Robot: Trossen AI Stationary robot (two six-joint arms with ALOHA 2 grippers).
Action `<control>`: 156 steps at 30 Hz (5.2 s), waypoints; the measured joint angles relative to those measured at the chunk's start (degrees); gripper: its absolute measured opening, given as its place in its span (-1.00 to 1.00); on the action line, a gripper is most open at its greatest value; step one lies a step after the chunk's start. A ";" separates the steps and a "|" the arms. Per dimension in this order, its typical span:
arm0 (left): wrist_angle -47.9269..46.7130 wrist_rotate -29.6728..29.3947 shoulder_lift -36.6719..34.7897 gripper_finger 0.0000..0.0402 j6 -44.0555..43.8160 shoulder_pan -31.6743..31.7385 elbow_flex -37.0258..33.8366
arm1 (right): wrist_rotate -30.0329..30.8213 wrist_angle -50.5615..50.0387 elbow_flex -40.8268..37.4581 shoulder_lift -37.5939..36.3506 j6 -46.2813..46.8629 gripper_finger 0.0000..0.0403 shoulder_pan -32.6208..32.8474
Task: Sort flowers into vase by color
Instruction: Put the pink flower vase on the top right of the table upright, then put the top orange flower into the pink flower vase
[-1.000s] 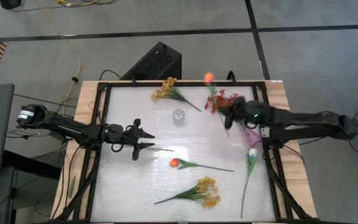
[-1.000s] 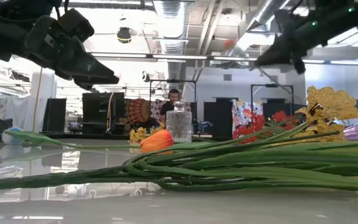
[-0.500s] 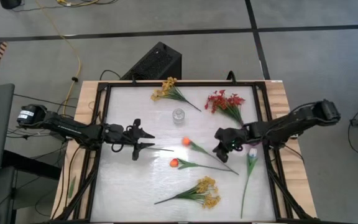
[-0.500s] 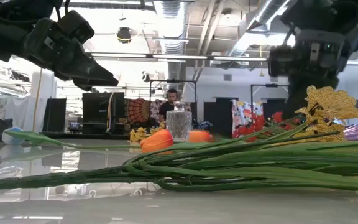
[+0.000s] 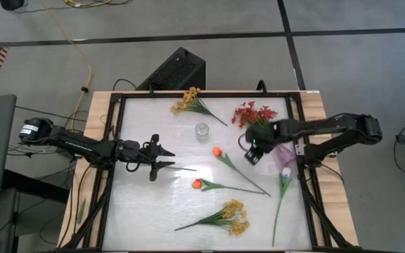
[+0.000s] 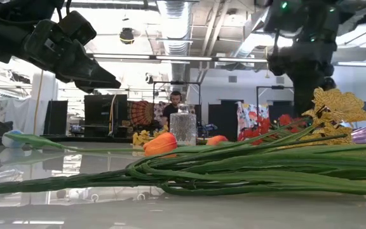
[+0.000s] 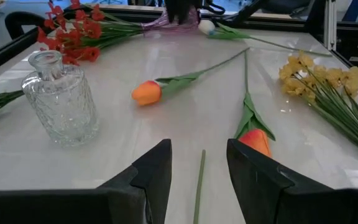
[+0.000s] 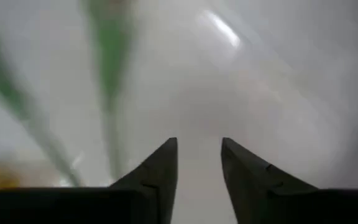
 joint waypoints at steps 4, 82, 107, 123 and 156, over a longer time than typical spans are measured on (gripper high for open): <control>0.00 0.00 0.00 -0.29 -0.04 0.00 -0.01 | 2.24 -6.83 0.79 0.02 -3.26 -0.02 -8.58; -3.65 -0.46 0.02 -0.29 -1.05 -0.01 0.00 | 39.11 99.02 -40.95 -8.35 -38.06 -0.39 -8.86; -5.06 -0.46 0.02 -0.29 -1.05 0.01 -0.01 | 38.38 107.37 -40.95 1.47 -38.47 0.67 -9.70; -6.75 -0.46 0.02 -0.29 -0.70 -0.01 0.00 | 32.78 36.05 -21.30 -20.87 -26.55 0.81 -5.57; -6.67 -0.25 0.02 -0.29 -0.40 0.01 0.00 | 8.47 10.93 8.03 29.07 5.93 0.57 17.89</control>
